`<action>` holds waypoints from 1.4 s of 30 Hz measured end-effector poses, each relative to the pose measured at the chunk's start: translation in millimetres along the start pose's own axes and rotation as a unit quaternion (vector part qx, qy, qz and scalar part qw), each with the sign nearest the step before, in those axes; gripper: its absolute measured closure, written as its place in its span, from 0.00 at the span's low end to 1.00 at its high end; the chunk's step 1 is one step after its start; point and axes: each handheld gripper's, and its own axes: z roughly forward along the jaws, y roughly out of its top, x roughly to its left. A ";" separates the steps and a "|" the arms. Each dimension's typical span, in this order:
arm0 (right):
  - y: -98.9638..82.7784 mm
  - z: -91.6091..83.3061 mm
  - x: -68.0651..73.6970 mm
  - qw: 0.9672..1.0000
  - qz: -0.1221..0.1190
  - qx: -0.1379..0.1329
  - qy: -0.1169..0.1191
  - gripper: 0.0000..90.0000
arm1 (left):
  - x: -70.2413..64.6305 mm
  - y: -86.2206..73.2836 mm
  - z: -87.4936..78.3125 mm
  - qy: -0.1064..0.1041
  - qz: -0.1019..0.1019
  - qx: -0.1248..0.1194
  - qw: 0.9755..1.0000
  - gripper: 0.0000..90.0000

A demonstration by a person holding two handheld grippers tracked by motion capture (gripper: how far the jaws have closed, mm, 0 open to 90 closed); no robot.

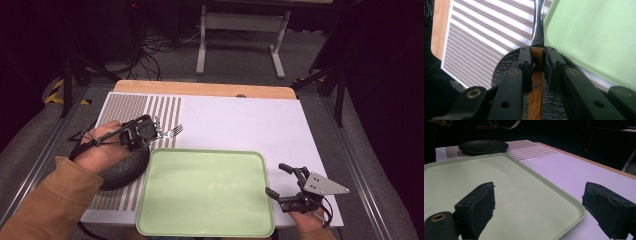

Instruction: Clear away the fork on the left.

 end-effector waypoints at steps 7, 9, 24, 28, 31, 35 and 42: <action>1.6 4.8 -1.5 1.000 -0.001 -0.002 0.008 0.13 | -20.8 -4.4 -9.4 -0.012 -0.009 -0.029 0.999 0.86; 1.7 5.2 -1.8 1.000 -0.001 -0.002 0.008 0.13 | -26.6 -4.9 -9.9 -0.018 -0.008 -0.035 0.999 0.86; 2.5 6.6 -3.4 1.000 0.000 -0.006 0.011 0.13 | -68.9 -5.1 -11.2 -0.045 -0.012 -0.061 0.997 0.86; 2.2 6.5 -3.6 1.000 0.000 -0.005 0.010 0.13 | -76.5 -5.5 -8.5 -0.050 -0.013 -0.061 0.997 0.86; 2.2 6.5 -3.6 1.000 0.000 -0.006 0.009 0.13 | -79.9 -5.6 -8.4 -0.055 -0.013 -0.062 0.996 0.86; 2.1 6.8 -3.5 1.000 0.001 -0.006 0.010 0.13 | -87.5 -5.2 -7.8 -0.066 -0.009 -0.066 0.996 0.86; 2.1 6.7 -3.4 1.000 0.000 -0.006 0.011 0.13 | -99.7 -3.3 -4.4 -0.080 0.000 -0.064 0.995 0.86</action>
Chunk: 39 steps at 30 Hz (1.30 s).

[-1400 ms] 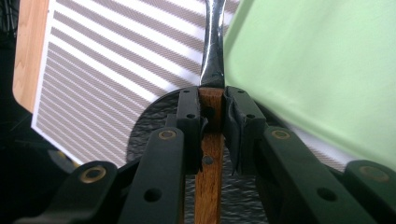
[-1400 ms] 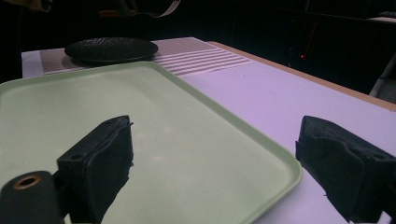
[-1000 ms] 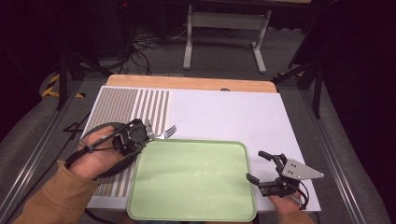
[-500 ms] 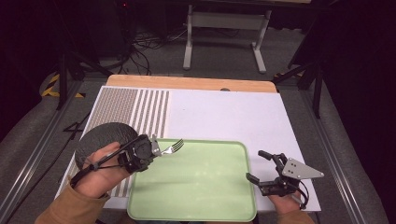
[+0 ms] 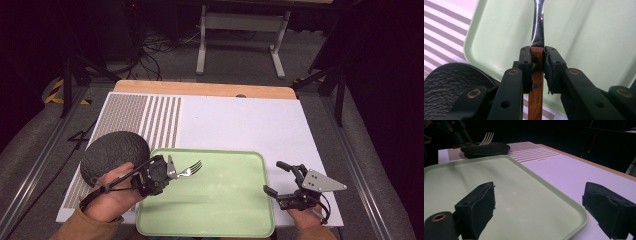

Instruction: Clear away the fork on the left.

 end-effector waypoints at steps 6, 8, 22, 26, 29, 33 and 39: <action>-0.3 0.3 -0.1 1.000 0.000 0.000 0.001 0.13 | -6.6 -0.9 5.4 -0.008 0.002 -0.006 1.000 0.86; -0.1 -0.2 0.3 1.000 0.000 -0.001 0.001 0.13 | -7.2 -2.1 6.4 -0.014 -0.007 -0.008 1.000 0.86; -0.6 -1.4 0.7 1.000 0.000 -0.005 0.001 0.13 | -19.7 3.0 27.6 -0.046 0.004 0.018 0.999 0.86; -0.6 -1.7 0.6 1.000 0.001 -0.006 0.001 0.13 | -21.5 4.6 33.3 -0.055 0.010 0.030 0.998 0.86; -0.8 -1.8 0.4 1.000 0.001 -0.005 0.001 0.13 | -22.9 5.1 36.6 -0.060 0.012 0.034 0.998 0.86; -1.1 -1.4 0.4 1.000 0.002 -0.005 0.001 0.13 | -24.3 6.9 42.4 -0.065 0.011 0.046 0.997 0.86; -1.0 -2.3 0.2 1.000 0.002 -0.007 0.001 0.13 | -27.1 9.2 49.3 -0.070 0.016 0.064 0.995 0.86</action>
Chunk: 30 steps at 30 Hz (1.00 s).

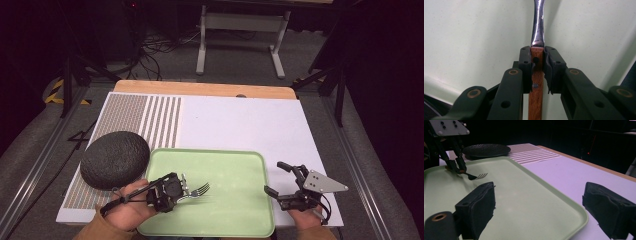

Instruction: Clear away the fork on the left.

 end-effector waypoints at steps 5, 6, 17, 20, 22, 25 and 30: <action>0.1 -0.1 0.2 1.000 0.000 -0.001 0.001 0.13 | -0.6 0.1 3.1 -0.005 -0.002 0.001 1.000 0.86; 0.2 -0.1 0.3 1.000 0.000 -0.001 0.001 0.13 | -1.1 0.2 3.6 -0.007 -0.005 0.002 1.000 0.86; 0.3 0.0 0.3 1.000 0.000 0.000 0.000 0.13 | 0.2 1.5 6.2 -0.012 -0.002 0.013 1.000 0.86; 0.2 0.0 0.1 1.000 0.001 0.000 0.001 0.13 | 0.4 1.6 6.6 -0.012 -0.003 0.013 1.000 0.86; 0.2 -0.1 0.1 1.000 0.001 -0.001 0.001 0.13 | 1.0 1.4 6.7 -0.014 -0.006 0.008 1.000 0.85; 0.2 -0.3 -0.1 1.000 0.002 -0.002 0.000 0.13 | 1.1 1.0 6.9 -0.022 -0.005 0.007 1.000 0.85; 0.1 -0.5 -0.3 1.000 0.003 -0.002 0.000 0.13 | 1.5 0.7 3.2 -0.023 -0.004 -0.003 1.000 0.74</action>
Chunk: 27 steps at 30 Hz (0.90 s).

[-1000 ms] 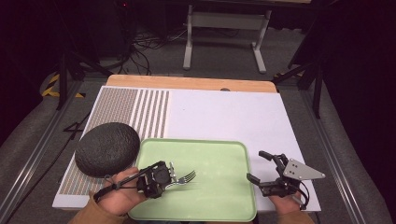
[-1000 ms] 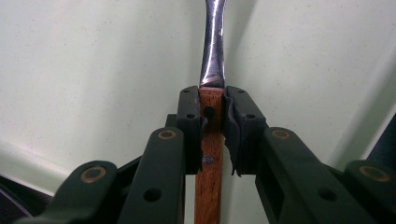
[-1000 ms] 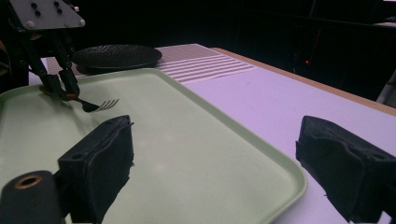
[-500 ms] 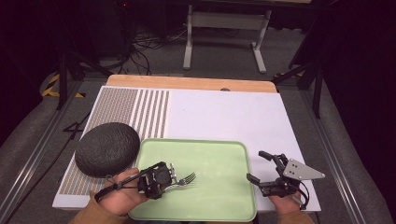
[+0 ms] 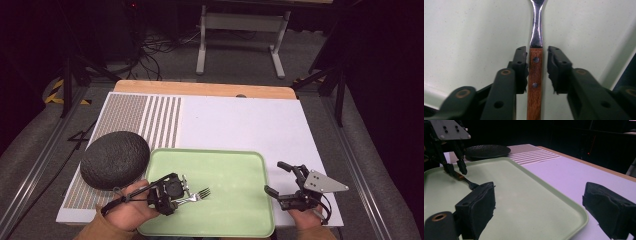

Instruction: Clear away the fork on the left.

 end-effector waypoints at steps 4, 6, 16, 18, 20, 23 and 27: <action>-0.1 -0.1 -0.2 1.000 0.000 0.000 0.000 0.13 | -1.2 0.2 -7.6 0.005 0.005 -0.015 1.000 0.71; -0.2 0.0 -0.2 1.000 0.000 0.000 -0.001 0.13 | -2.1 0.0 -10.4 0.005 0.012 -0.024 1.000 0.78; -0.1 -0.1 -0.1 1.000 -0.001 0.000 -0.001 0.13 | -1.1 0.5 -12.0 -0.002 0.045 -0.082 0.996 1.00; -0.2 -0.1 -0.2 1.000 -0.001 0.000 -0.001 0.13 | 1.3 0.8 -11.4 -0.004 0.050 -0.080 0.996 1.00; -0.3 -0.1 -0.3 1.000 -0.002 0.000 -0.001 0.13 | 3.8 1.3 -7.7 -0.010 0.058 -0.079 0.995 1.00; -0.3 -0.1 -0.4 1.000 -0.002 0.000 -0.001 0.13 | 3.9 2.8 -3.6 -0.025 0.073 -0.080 0.994 1.00; -0.2 -0.2 -0.2 1.000 -0.002 0.000 -0.001 0.13 | 0.8 6.1 0.7 -0.035 0.091 -0.067 0.993 1.00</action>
